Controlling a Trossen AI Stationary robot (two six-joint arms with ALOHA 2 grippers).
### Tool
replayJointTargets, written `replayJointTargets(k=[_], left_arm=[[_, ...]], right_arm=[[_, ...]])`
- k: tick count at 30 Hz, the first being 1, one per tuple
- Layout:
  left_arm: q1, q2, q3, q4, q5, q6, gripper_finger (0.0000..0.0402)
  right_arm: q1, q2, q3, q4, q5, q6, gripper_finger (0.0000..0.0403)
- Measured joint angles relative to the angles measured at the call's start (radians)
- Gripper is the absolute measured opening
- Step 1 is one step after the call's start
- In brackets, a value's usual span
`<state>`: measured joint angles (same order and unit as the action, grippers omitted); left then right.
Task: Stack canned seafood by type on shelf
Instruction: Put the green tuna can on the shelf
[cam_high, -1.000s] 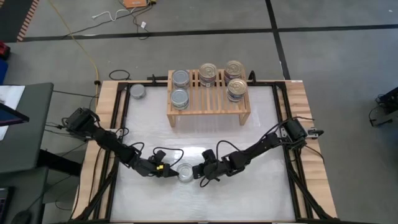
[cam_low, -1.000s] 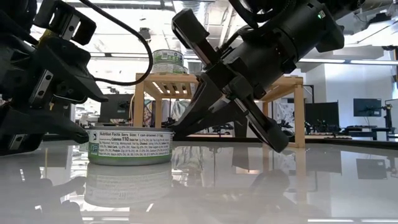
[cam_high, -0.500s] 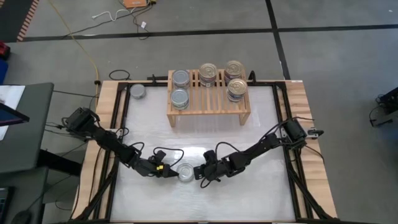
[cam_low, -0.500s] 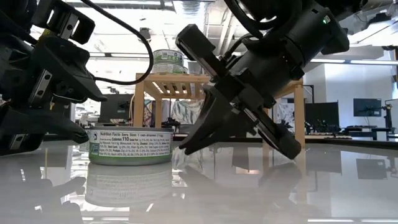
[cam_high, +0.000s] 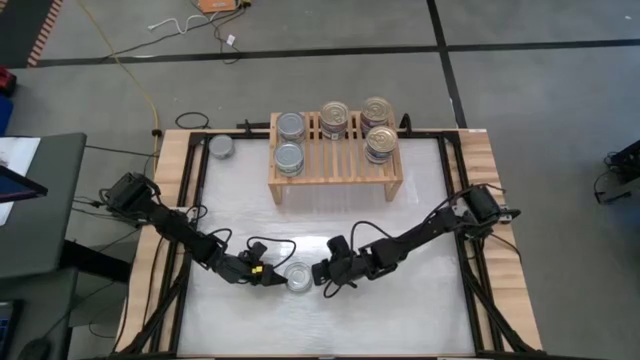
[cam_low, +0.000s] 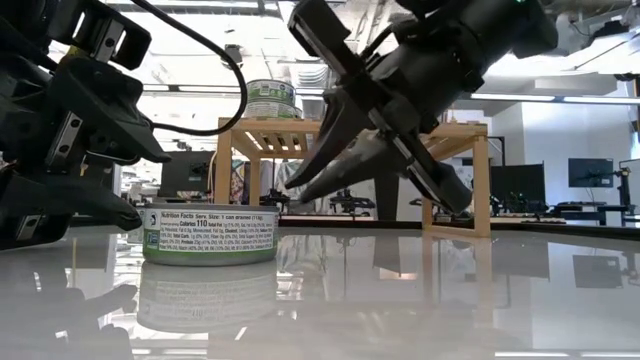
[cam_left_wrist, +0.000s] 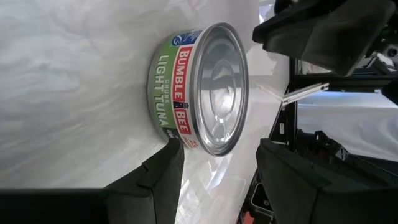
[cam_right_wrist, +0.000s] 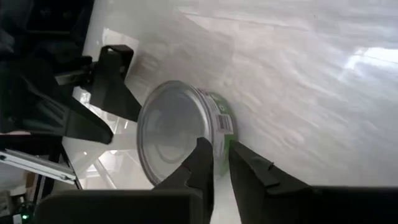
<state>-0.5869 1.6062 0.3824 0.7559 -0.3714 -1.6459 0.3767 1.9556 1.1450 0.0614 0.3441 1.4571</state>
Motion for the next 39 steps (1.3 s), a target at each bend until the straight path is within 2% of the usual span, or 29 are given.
replayJointTargets(k=[4,13,17,22,34,39], left_arm=[[0.000,0.000,0.000,0.000,0.000,0.002,0.0194],[0.003,0.000,0.000,-0.001,-0.001,0.031,0.0194],[0.010,0.000,0.000,-0.001,-0.001,0.034,0.0194],[0.014,0.000,0.000,0.005,-0.001,0.041,0.0194],[0.019,0.000,0.000,0.003,0.002,0.040,0.0194],[0.031,0.000,0.000,0.004,0.003,0.046,0.0194]], right_arm=[[0.000,0.000,0.000,0.002,-0.002,-0.002,0.0101],[0.016,0.009,0.000,0.056,0.026,-0.001,0.0205],[0.015,0.061,0.001,0.123,0.029,-0.009,0.0222],[0.000,0.058,0.003,0.108,0.029,-0.003,0.0210],[-0.003,0.064,0.010,0.101,0.022,0.021,0.0130],[0.001,0.125,0.022,0.168,0.019,0.039,0.0115]])
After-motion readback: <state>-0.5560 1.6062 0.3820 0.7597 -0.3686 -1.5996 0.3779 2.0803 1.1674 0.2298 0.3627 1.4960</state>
